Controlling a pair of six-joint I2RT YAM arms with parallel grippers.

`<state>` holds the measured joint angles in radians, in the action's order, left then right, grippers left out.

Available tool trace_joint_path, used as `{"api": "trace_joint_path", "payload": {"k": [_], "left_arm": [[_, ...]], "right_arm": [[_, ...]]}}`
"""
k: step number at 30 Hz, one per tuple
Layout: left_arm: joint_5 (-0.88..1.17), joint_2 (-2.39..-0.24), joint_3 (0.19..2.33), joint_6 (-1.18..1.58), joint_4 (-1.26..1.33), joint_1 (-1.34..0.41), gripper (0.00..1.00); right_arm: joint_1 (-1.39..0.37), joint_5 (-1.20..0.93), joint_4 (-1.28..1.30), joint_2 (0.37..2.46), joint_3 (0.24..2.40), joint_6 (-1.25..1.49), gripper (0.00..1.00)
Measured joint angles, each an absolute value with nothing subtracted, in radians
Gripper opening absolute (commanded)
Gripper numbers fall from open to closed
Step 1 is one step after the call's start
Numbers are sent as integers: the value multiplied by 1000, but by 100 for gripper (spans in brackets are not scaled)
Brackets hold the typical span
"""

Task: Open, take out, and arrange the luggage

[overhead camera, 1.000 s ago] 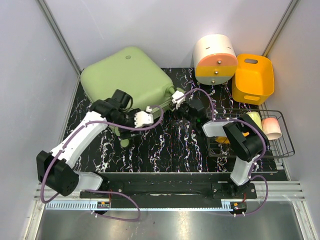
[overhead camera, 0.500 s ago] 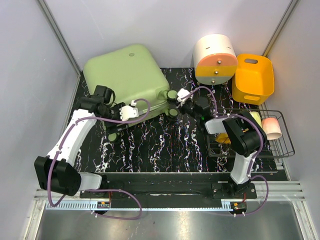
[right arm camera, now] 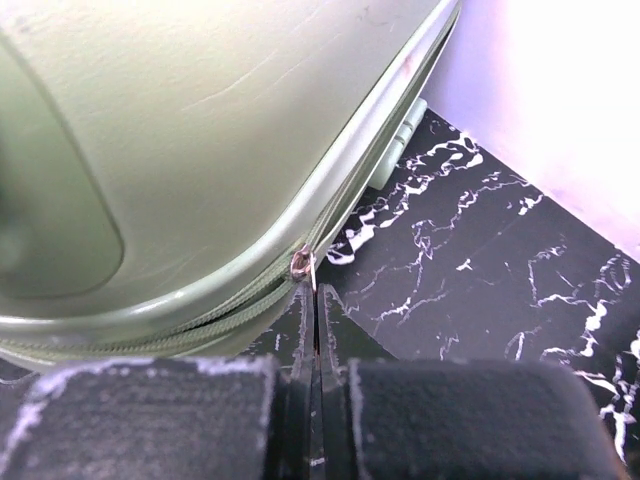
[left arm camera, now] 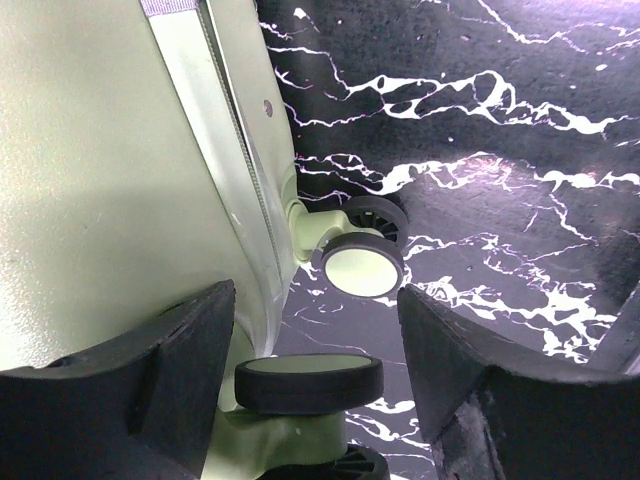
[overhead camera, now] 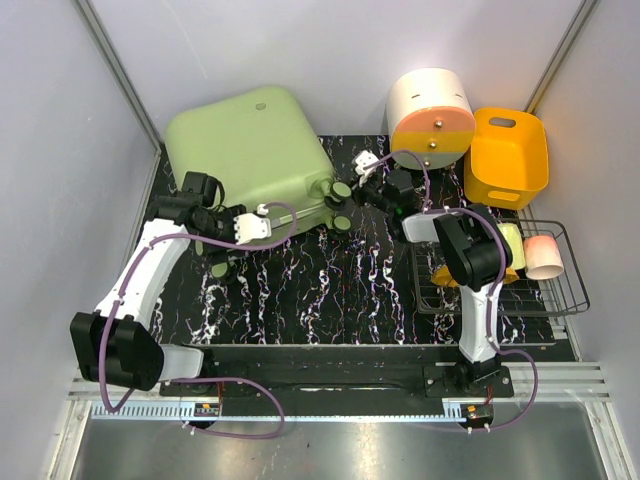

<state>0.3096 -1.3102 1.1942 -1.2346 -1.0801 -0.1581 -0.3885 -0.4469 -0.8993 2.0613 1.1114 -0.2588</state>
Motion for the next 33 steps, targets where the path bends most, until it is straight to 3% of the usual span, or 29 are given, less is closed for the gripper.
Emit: {"api": "trace_joint_path", "payload": {"k": [6, 7, 8, 11, 13, 18, 25, 33], "left_arm": [[299, -1310, 1181, -1270, -1065, -148, 71], [299, -1309, 1180, -1273, -1065, -148, 73], [299, -1308, 1176, -1278, -1064, -148, 78], [303, -1302, 1171, -1280, -1077, -148, 91], [304, -1301, 1176, -1268, -1094, -146, 98], [318, -1309, 1282, -1127, -1155, -123, 99], [349, -1283, 1550, -802, -1099, -103, 99], [297, -1246, 1620, -402, -1009, -56, 99]], "right_arm": [[-384, -465, -909, 2160, 1232, -191, 0], [-383, -466, -912, 2173, 1245, -184, 4], [-383, -466, -915, 2185, 1261, -176, 23], [-382, -453, -917, 2199, 1288, -158, 43], [-377, -442, -918, 2198, 1293, -152, 52], [-358, -395, -796, 2098, 1283, -150, 74], [-346, -344, -505, 1740, 1277, -160, 92], [-348, -395, 25, 1670, 1523, -94, 95]]}}
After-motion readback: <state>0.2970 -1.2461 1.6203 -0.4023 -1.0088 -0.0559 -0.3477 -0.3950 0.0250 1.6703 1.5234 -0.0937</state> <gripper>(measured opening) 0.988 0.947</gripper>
